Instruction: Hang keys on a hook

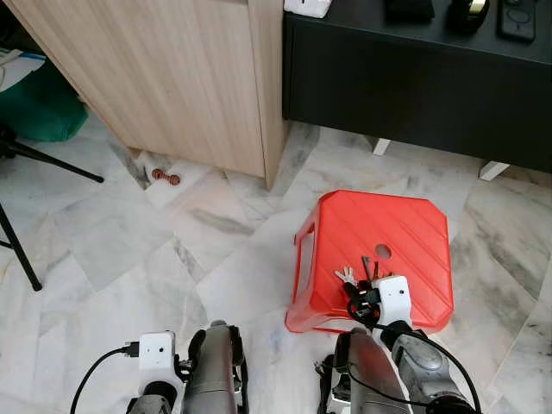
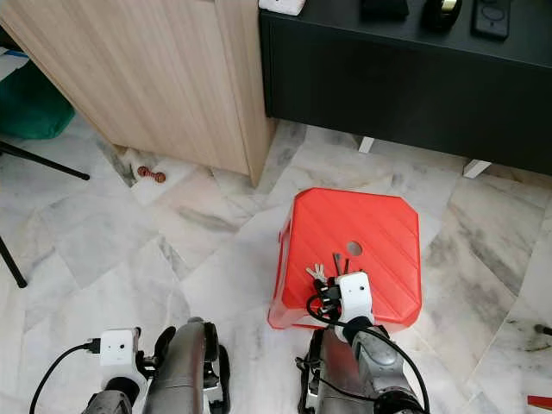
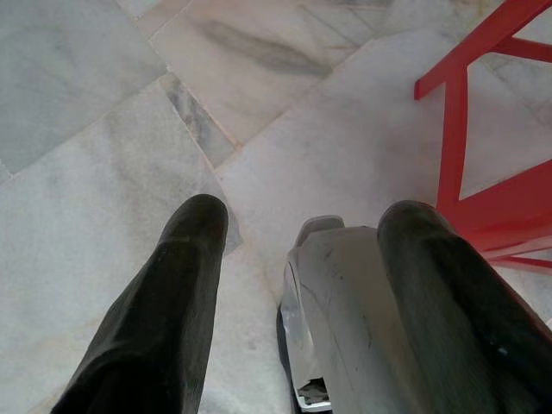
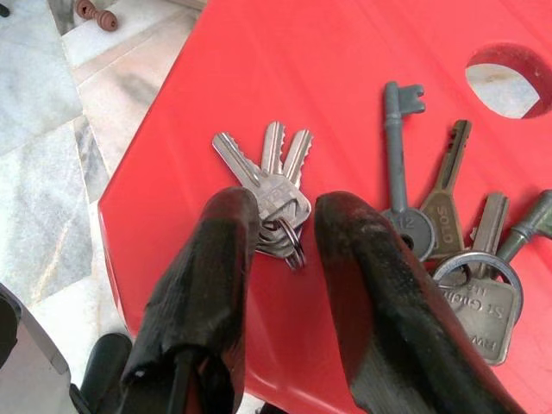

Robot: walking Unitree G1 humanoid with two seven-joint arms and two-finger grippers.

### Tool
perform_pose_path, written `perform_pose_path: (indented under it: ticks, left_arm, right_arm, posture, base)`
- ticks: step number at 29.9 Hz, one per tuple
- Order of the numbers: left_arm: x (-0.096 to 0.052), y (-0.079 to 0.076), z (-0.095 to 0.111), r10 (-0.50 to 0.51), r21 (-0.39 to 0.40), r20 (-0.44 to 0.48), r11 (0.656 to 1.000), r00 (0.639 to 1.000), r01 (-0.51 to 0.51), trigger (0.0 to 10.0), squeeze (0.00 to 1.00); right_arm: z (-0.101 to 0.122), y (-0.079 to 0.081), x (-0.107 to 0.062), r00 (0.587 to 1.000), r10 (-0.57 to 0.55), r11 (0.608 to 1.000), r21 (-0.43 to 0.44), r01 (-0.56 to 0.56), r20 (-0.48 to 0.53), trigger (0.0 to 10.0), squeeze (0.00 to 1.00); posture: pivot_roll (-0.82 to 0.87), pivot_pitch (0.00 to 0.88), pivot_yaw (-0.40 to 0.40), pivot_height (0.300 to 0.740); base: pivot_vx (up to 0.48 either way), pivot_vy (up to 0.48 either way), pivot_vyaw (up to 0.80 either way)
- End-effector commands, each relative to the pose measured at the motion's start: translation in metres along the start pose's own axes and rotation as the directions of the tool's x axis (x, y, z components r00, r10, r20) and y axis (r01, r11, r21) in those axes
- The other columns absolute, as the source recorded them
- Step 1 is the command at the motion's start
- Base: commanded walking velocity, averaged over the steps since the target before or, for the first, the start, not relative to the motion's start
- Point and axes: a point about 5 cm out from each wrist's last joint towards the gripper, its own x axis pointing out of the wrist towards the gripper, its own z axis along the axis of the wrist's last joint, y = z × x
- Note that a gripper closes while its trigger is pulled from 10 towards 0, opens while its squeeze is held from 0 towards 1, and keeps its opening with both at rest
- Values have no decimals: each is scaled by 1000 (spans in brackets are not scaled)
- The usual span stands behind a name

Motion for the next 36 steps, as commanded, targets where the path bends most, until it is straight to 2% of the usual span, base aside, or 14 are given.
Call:
perform_pose_path:
  ticks: [1,2,3,4,5,6,7,13,18,19,23,25,26,36]
  left_arm:
    - [-10,3,-13,10,-2,-54,1000,999,-10,10000,0]
    - [-10,4,-13,10,-2,-54,1000,999,-10,10000,0]
    - [-10,4,-13,10,-1,-53,1000,999,-10,10000,0]
    - [-10,4,-13,10,-1,-53,1000,999,-10,10000,0]
    - [-10,4,-13,10,0,-53,1000,999,-10,10000,0]
    - [-10,4,-13,10,0,-53,1000,999,-10,10000,0]
    - [-10,4,-12,10,1,-53,1000,999,-10,10000,0]
    - [-10,4,-12,9,3,-53,1000,999,-9,10000,0]
    - [-10,4,-12,8,2,-53,1000,999,-8,10000,0]
    - [-10,3,-12,6,2,-52,1000,999,-6,10000,0]
    - [-10,3,-12,5,3,-55,1000,998,-5,10000,0]
    - [-9,2,-12,5,3,-56,1000,998,-5,10000,0]
    - [-7,2,-11,6,3,-58,1000,998,-6,10000,0]
    - [18,1,-3,20,7,-81,1000,997,-19,10000,0]
  right_arm:
    - [-17,1,-8,998,-10,999,34,12,-60,9686,0]
    - [-17,1,-8,998,-11,999,35,13,-59,8196,0]
    - [-17,1,-8,998,-11,999,36,13,-59,7216,0]
    - [-17,1,-8,998,-11,999,36,13,-59,4941,0]
    - [-16,1,-7,998,-11,999,37,14,-59,4196,0]
    - [-16,2,-7,998,-12,999,38,14,-59,2784,0]
    - [-16,2,-7,998,-12,999,40,14,-58,2235,0]
    - [-17,2,-7,998,-14,999,42,16,-61,2863,0]
    - [-18,2,-8,998,-15,999,45,18,-63,2706,0]
    - [-19,3,-9,998,-15,999,46,18,-64,1490,0]
    - [-19,2,-9,998,-18,999,45,21,-65,1333,0]
    - [-19,2,-9,998,-22,999,44,25,-65,863,0]
    - [-16,0,-7,998,-33,999,37,35,-56,0,0]
    - [26,-7,8,990,-74,997,7,74,121,0,0]
  posture:
    - [128,426,4,638]
    - [128,426,4,638]
    - [129,427,5,638]
    - [129,427,5,638]
    - [129,428,5,638]
    - [129,428,6,638]
    - [129,428,6,638]
    - [128,427,6,638]
    - [127,428,7,638]
    - [127,432,7,638]
    - [126,431,7,638]
    - [126,428,8,638]
    - [125,419,7,638]
    - [106,305,4,638]
  base:
    - [0,0,0]
    - [0,0,0]
    - [0,0,0]
    - [0,0,0]
    - [0,0,0]
    - [0,0,0]
    - [0,0,0]
    - [0,0,0]
    - [0,0,0]
    - [0,0,0]
    - [0,0,0]
    - [0,0,0]
    - [0,0,0]
    - [0,0,0]
